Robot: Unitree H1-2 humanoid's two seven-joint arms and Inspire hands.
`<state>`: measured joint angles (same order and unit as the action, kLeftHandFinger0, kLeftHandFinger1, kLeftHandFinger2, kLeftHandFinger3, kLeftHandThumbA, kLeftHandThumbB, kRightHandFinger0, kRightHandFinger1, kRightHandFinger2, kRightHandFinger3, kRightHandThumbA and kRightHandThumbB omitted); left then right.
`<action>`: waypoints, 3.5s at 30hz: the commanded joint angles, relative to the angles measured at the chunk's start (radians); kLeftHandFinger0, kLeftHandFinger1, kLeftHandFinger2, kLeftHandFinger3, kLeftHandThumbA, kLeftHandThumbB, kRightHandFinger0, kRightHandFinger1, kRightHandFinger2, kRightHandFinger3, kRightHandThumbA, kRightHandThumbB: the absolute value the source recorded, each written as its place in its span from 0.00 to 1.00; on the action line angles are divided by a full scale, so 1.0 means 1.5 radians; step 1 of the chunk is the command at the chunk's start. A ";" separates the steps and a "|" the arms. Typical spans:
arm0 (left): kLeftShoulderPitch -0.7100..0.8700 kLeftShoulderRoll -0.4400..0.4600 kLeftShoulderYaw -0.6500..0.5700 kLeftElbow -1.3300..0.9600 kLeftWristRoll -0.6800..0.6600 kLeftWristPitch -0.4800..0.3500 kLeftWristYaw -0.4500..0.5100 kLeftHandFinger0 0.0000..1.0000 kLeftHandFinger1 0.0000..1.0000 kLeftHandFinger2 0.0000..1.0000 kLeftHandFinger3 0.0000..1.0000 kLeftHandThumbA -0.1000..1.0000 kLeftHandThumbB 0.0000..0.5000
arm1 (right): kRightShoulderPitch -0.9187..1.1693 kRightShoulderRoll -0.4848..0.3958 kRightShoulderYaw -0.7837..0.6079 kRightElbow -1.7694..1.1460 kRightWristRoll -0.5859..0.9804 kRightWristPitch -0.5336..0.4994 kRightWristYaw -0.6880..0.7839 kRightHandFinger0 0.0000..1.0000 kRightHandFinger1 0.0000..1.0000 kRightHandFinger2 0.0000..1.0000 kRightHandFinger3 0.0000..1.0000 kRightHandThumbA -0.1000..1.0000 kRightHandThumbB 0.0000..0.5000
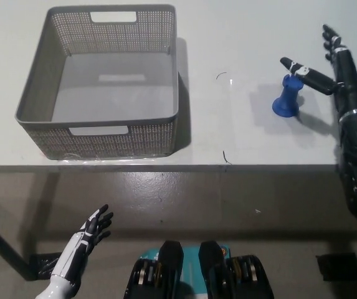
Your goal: Use the right hand to pick up a chess pieces and put it into a container on the left hand side
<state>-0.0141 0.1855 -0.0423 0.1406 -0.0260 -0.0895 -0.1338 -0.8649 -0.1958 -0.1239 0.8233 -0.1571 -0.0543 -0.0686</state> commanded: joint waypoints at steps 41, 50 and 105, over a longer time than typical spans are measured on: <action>-0.006 0.011 0.010 -0.018 -0.008 -0.024 -0.010 1.00 1.00 1.00 1.00 1.00 0.60 | -0.186 0.042 -0.011 0.388 0.093 -0.114 -0.173 0.18 0.19 0.27 0.29 0.53 0.77; -0.022 0.017 0.010 -0.016 -0.008 -0.015 -0.014 1.00 1.00 1.00 1.00 1.00 0.65 | -0.225 0.037 -0.042 0.392 0.109 -0.139 -0.195 0.00 0.22 0.56 0.44 0.00 0.35; -0.031 0.027 0.000 -0.020 0.007 -0.016 -0.022 1.00 1.00 1.00 1.00 1.00 0.58 | -0.363 0.284 0.172 0.376 0.009 -0.182 -0.223 0.00 0.32 0.79 0.71 0.00 0.25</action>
<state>-0.0422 0.2082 -0.0431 0.1402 -0.0200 -0.0929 -0.1493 -1.3647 0.2303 0.1040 1.3837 -0.1027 -0.3312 -0.4199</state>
